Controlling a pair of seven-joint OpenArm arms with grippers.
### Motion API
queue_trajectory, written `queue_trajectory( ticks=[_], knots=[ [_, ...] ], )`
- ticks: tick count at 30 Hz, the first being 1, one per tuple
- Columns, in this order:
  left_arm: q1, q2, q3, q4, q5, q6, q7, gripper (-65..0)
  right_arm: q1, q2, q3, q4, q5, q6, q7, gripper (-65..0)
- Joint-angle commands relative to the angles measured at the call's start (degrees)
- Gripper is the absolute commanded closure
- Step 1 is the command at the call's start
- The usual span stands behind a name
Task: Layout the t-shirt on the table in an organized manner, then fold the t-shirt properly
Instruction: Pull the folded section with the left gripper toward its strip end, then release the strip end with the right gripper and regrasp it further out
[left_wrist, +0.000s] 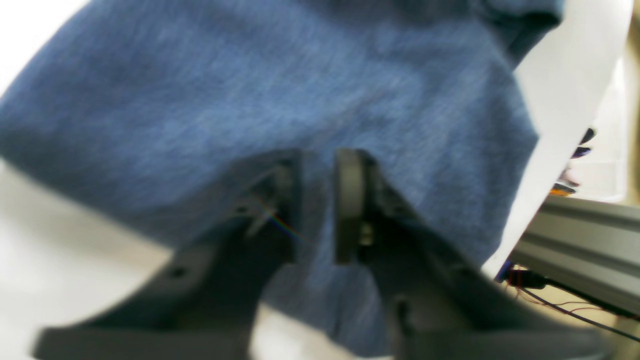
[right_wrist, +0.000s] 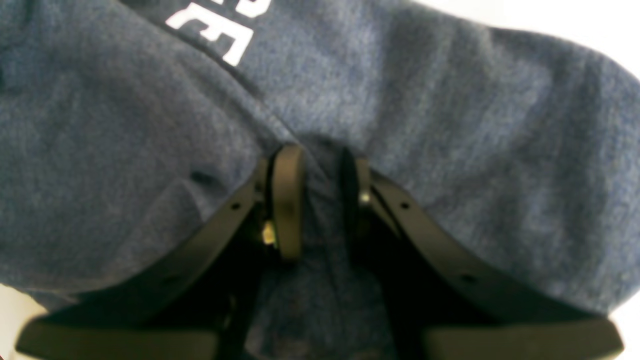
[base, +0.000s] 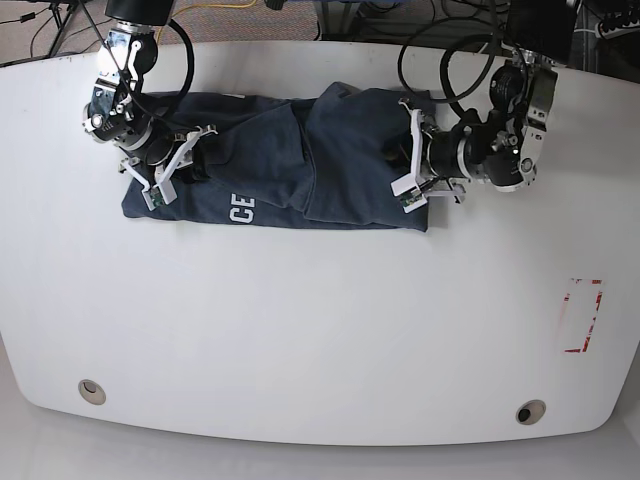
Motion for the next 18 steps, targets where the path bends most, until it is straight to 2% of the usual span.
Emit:
queue_trajectory(
  ticks=[1, 8, 11, 14, 17, 18],
  knots=[
    [-1.28, 0.01, 0.89, -1.72, -0.80, -0.10, -1.84, -3.3, 0.00, 0.42, 0.10, 0.84, -0.60, 0.32, -1.12, -12.8],
    [-1.63, 0.36, 0.71, -7.09, 6.23, -0.10, -3.33, -3.1, 0.00, 0.42, 0.10, 4.10, -0.51, 0.32, -1.21, -13.2],
    [-1.37, 0.36, 0.71, -7.88, 8.34, -0.10, -5.00, -3.1, 0.09, 0.42, 0.10, 6.91, -0.51, 0.32, -3.23, -14.4],
    [-1.19, 0.01, 0.71, -8.76, 8.78, -0.10, -6.32, -3.1, 0.88, -0.37, 0.54, 10.78, -0.07, 0.32, -7.18, -21.9],
    [-1.28, -0.70, 0.71, -10.25, 8.69, -0.10, -6.32, -3.1, 1.94, -1.69, 2.56, 14.65, 1.51, 0.32, -11.32, -34.4],
    [-1.28, -1.05, 0.71, -10.69, 8.52, -0.10, -6.41, -3.1, 2.38, -1.95, 4.41, 16.40, 2.39, 0.32, -13.34, -41.4]
  ],
)
